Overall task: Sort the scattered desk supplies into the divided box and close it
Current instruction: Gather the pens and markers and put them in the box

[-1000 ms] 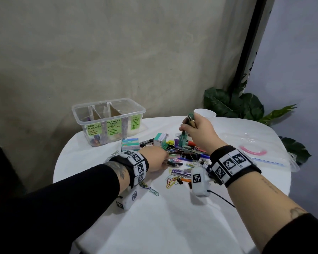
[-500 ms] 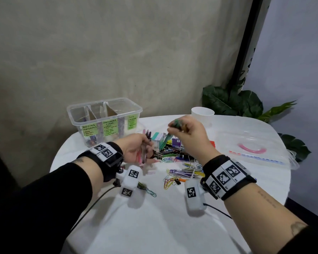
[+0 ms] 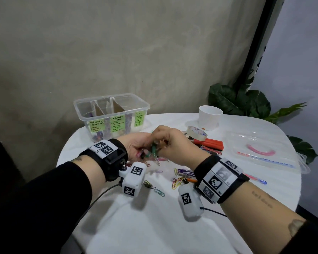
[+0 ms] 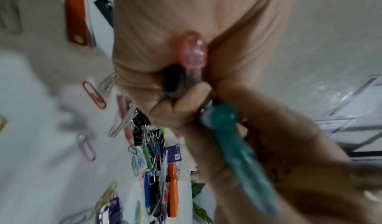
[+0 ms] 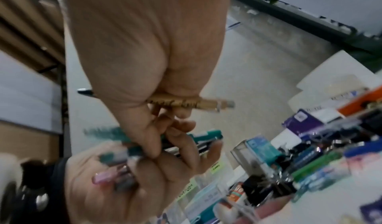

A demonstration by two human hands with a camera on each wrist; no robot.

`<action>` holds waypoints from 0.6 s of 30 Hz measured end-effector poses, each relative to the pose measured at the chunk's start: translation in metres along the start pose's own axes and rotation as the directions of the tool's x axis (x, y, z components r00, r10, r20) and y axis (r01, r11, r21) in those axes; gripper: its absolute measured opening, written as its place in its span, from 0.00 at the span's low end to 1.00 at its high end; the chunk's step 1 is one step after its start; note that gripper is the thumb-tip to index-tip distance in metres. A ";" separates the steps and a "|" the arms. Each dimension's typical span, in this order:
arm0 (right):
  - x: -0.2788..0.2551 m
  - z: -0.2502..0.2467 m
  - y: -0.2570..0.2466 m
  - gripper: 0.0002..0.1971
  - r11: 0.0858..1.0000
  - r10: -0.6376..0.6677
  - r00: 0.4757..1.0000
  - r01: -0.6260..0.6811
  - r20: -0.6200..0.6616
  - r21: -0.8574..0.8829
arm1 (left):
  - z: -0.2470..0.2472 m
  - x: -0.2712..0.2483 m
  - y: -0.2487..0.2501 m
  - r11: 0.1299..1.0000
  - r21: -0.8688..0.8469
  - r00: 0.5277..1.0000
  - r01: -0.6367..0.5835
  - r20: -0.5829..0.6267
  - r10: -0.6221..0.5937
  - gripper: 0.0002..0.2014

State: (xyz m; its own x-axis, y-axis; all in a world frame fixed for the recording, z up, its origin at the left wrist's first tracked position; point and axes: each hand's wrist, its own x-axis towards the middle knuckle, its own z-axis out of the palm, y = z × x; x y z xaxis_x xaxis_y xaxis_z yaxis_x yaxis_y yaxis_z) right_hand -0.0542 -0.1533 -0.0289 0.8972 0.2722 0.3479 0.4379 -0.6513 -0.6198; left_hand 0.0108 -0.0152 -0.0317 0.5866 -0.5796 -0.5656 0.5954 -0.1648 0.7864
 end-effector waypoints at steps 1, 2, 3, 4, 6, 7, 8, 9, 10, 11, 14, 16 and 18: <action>0.004 0.002 -0.003 0.15 0.983 0.089 0.995 -0.081 -0.043 0.167 | -0.001 0.001 0.000 0.998 -0.025 0.998 -0.056 -0.036 0.055 0.18; 0.009 0.003 -0.004 0.16 0.903 0.214 0.974 -0.166 -0.080 0.395 | -0.004 0.003 0.001 0.992 -0.072 0.992 -0.107 -0.078 0.101 0.17; 0.015 0.003 -0.006 0.17 0.739 0.360 0.931 -0.241 -0.065 0.629 | -0.008 0.005 0.002 0.982 -0.121 0.986 -0.143 -0.105 0.130 0.15; 0.022 0.003 -0.006 0.17 0.544 0.485 0.874 -0.293 -0.011 0.786 | -0.012 0.007 0.002 0.973 -0.168 0.981 -0.161 -0.133 0.139 0.13; 0.033 0.003 -0.004 0.17 0.326 0.633 0.771 -0.346 0.069 0.880 | -0.019 0.009 0.001 0.951 -0.249 0.978 -0.183 -0.140 0.152 0.12; 0.038 0.005 -0.003 0.16 0.316 0.666 0.742 -0.370 0.074 0.874 | -0.022 0.010 -0.001 0.942 -0.278 0.980 -0.186 -0.124 0.156 0.12; 0.041 0.007 -0.003 0.15 0.350 0.675 0.735 -0.388 0.058 0.853 | -0.023 0.009 -0.001 0.935 -0.300 0.981 -0.188 -0.098 0.166 0.13; 0.044 0.011 -0.004 0.15 0.392 0.672 0.739 -0.398 0.037 0.830 | -0.025 0.009 -0.002 0.930 -0.309 0.980 -0.198 -0.087 0.180 0.14; 0.047 0.015 -0.005 0.15 0.433 0.666 0.745 -0.406 0.017 0.805 | -0.026 0.008 -0.002 0.930 -0.292 0.974 -0.223 -0.097 0.203 0.14; 0.051 0.018 -0.006 0.14 0.466 0.656 0.754 -0.416 0.010 0.781 | -0.026 0.006 -0.002 0.934 -0.260 0.969 -0.244 -0.101 0.226 0.14; 0.068 0.025 -0.013 0.13 0.486 0.605 0.795 -0.408 0.038 0.773 | -0.031 -0.002 0.002 0.933 -0.224 0.959 -0.282 -0.096 0.267 0.14; 0.083 0.031 -0.017 0.16 0.480 0.545 0.835 -0.386 0.077 0.788 | -0.043 -0.008 0.010 0.935 -0.206 0.956 -0.289 -0.116 0.270 0.14; 0.098 0.034 -0.021 0.17 0.496 0.484 0.868 -0.377 0.111 0.782 | -0.059 -0.019 0.023 0.950 -0.134 0.955 -0.282 -0.135 0.264 0.12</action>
State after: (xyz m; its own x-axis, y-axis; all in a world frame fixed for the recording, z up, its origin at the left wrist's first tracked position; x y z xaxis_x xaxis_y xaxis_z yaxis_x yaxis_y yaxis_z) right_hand 0.0268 -0.0889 -0.0059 0.9971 -0.0003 -0.0765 -0.0758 0.1288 -0.9888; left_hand 0.0464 0.0392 -0.0176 0.7917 -0.4891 -0.3661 0.4740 0.1137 0.8731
